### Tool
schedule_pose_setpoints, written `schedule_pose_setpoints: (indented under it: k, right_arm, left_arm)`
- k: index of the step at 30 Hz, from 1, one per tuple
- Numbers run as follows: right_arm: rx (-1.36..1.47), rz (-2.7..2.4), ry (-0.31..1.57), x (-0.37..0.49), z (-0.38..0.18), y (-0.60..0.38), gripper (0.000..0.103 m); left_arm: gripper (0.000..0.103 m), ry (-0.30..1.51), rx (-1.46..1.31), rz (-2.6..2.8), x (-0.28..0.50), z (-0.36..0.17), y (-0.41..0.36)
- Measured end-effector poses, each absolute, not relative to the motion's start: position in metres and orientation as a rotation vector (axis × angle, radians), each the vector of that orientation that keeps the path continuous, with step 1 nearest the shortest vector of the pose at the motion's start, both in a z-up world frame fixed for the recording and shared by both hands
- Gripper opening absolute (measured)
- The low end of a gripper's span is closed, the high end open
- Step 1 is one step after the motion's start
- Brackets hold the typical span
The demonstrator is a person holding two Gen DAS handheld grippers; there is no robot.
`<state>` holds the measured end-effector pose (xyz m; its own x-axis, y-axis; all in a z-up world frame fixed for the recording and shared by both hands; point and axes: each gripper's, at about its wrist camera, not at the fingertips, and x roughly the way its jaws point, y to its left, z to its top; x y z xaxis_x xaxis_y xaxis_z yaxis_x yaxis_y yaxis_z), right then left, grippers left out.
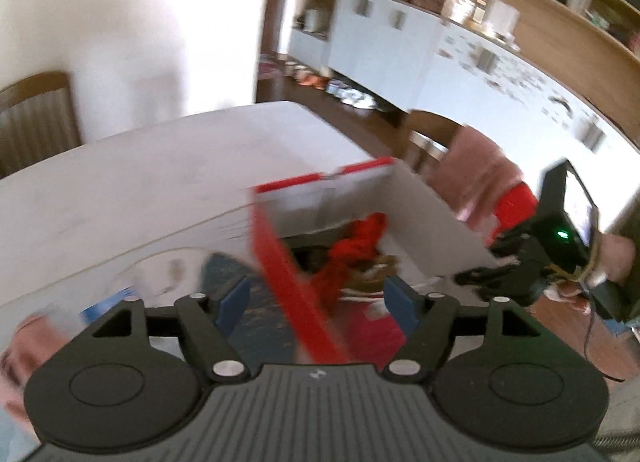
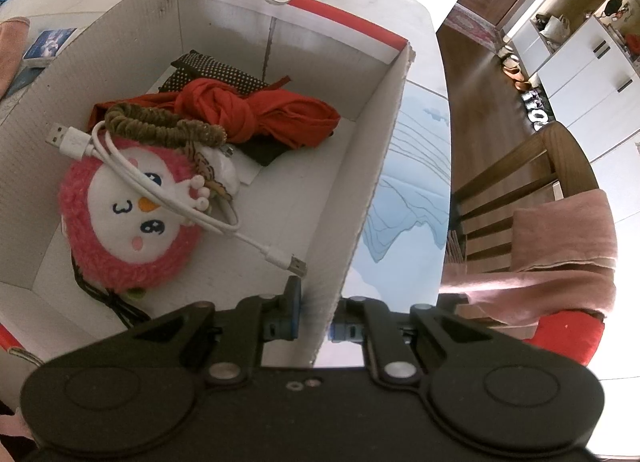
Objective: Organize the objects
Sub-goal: 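Move the left gripper back to the pink hoodie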
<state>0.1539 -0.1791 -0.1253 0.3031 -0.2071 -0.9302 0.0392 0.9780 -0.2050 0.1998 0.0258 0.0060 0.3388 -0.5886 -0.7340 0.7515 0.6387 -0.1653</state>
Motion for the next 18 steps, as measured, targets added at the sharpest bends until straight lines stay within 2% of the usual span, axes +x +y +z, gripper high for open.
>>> schedule_pose_setpoints:
  k: [1, 5, 7, 13, 18]
  right_arm:
    - [-0.151, -0.164, 1.254, 0.154, -0.125, -0.18, 0.01]
    - [-0.147, -0.167, 1.257, 0.155, -0.126, -0.18, 0.01]
    - [-0.147, -0.168, 1.259, 0.155, -0.126, -0.179, 0.01]
    - [-0.145, -0.172, 1.265, 0.156, -0.126, -0.179, 0.011]
    - [-0.148, -0.177, 1.271, 0.157, -0.127, -0.179, 0.011]
  left_arm:
    - [0.081, 0.856, 0.206, -0.851, 0.204, 0.007, 0.037]
    - [0.082, 0.867, 0.166, -0.718, 0.223, 0.006, 0.083]
    - [0.09, 0.874, 0.147, -0.652, 0.232, 0.003, 0.103]
    - [0.101, 0.903, 0.136, -0.518, 0.251, -0.015, 0.144]
    - [0.102, 0.953, 0.215, -0.395, 0.261, -0.046, 0.156]
